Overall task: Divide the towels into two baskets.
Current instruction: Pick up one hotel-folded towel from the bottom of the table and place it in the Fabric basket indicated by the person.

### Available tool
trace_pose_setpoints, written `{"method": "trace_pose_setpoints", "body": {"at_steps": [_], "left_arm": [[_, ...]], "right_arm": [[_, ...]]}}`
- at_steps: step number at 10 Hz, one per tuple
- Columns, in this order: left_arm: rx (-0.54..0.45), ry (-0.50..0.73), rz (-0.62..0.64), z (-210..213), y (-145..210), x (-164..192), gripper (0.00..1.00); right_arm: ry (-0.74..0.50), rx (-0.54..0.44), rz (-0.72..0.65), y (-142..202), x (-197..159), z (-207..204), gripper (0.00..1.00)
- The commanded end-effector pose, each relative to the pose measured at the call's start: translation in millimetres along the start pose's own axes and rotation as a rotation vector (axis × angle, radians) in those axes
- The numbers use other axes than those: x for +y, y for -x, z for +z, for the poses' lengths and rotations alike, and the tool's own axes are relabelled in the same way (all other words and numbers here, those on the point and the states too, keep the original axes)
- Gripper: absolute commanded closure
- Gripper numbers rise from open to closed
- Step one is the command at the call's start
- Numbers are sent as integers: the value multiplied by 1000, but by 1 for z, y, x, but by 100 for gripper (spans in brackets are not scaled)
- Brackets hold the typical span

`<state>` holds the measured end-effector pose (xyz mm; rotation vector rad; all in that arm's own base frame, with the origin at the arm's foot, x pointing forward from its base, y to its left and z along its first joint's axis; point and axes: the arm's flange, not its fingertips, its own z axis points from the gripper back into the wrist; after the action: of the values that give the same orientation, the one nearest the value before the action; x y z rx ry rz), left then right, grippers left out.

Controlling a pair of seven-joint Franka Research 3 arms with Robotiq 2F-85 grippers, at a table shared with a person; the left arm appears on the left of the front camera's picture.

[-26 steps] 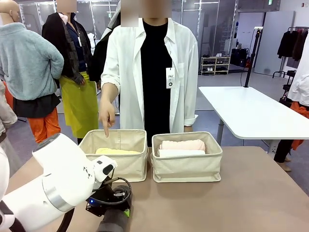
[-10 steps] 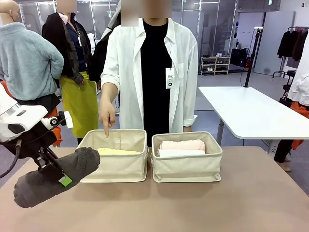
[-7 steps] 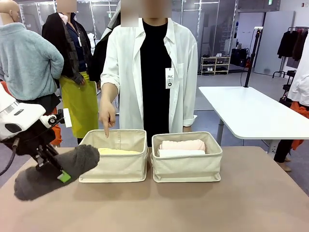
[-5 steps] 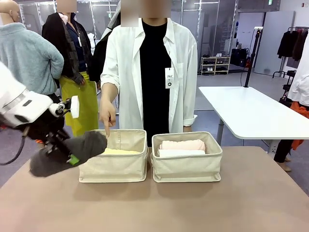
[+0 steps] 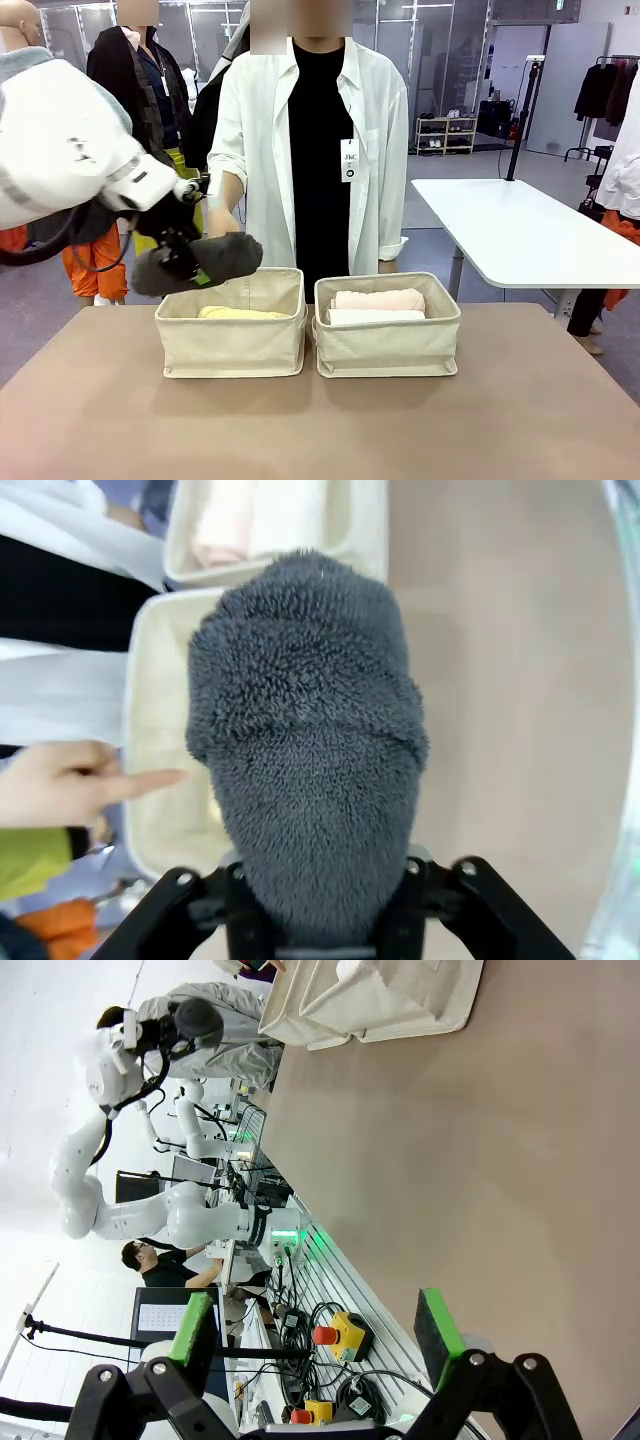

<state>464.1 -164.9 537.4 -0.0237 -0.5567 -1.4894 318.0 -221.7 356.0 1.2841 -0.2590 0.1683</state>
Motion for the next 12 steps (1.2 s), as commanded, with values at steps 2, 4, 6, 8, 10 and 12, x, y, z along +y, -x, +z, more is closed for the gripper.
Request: {"method": "trace_pose_setpoints", "body": {"at_steps": [2,4,6,8,10,12], "left_arm": [[18,19,-6,-47,-15,56,63],[46,40,-12,-84,-5,71,63],[61,54,17,-114,9,79,63],[116,48,8,-146,22,91,63],[147,78,58,-164,31,102,28],[199,73,26,-166,32,99,0]], "right_arm": [[-5,-9,20,3,3,0,0],[-5,-9,20,3,3,0,0],[-5,-9,20,3,3,0,0],[-5,-9,20,3,3,0,0],[-5,-9,20,3,3,0,0],[-5,-9,20,3,3,0,0]]}}
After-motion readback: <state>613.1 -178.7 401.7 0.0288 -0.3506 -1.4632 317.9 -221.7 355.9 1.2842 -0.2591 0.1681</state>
